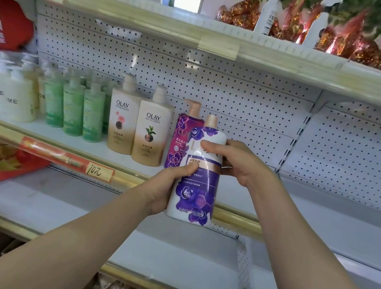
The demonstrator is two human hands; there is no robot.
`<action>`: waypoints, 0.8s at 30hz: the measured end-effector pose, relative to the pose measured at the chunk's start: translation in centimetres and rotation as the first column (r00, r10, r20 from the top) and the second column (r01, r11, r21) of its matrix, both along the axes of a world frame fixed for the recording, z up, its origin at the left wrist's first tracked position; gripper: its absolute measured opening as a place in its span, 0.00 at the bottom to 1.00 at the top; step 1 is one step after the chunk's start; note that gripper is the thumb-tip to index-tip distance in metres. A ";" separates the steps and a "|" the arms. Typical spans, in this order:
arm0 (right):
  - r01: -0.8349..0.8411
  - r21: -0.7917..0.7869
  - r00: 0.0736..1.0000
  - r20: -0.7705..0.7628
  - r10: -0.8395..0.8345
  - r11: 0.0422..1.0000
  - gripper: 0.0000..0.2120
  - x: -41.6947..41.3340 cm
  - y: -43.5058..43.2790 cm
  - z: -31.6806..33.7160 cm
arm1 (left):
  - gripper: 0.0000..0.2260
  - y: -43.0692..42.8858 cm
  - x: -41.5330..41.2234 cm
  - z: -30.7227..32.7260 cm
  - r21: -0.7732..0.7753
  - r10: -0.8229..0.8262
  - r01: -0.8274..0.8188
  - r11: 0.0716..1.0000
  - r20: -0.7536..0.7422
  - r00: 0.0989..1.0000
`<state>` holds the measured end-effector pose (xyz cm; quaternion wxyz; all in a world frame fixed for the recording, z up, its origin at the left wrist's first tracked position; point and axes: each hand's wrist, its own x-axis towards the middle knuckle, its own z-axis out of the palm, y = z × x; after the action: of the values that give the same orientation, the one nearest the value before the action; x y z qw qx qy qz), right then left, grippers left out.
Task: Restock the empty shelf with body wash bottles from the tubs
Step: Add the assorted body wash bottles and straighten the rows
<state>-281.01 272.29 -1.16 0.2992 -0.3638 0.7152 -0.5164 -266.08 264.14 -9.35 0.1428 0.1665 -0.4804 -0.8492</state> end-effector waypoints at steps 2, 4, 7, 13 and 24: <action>0.005 -0.013 1.000 0.011 -0.005 1.000 0.16 -0.5 0.1 0.2 | 0.24 0.0 -0.5 0.5 -0.017 -0.004 0.005 1.000 0.007 1.000; 0.008 -0.027 1.000 0.016 -0.008 1.000 0.16 -1.1 0.0 0.5 | 0.23 -0.3 -1.1 0.8 -0.046 0.011 -0.010 0.999 0.019 1.000; 0.020 -0.055 1.000 0.002 -0.020 0.998 0.16 -2.1 -0.3 1.1 | 0.24 -0.8 -2.2 1.6 -0.124 0.046 -0.042 0.991 0.028 0.999; 0.109 -0.143 0.992 -0.041 -0.116 0.984 0.22 -4.5 -1.6 2.1 | 0.15 -2.8 -3.5 3.4 -0.562 0.508 -0.418 0.713 0.004 0.861; 0.153 -0.243 0.981 -0.080 -0.177 0.958 0.32 -8.8 -4.3 -1.0 | 0.21 -13.7 -2.8 3.1 -0.930 0.681 -0.344 -0.128 -0.334 0.651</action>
<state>-289.85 268.02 -2.13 0.1731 -0.3613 0.6910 -0.6017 -268.84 250.49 -6.23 0.4713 0.3191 -0.8056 -0.1645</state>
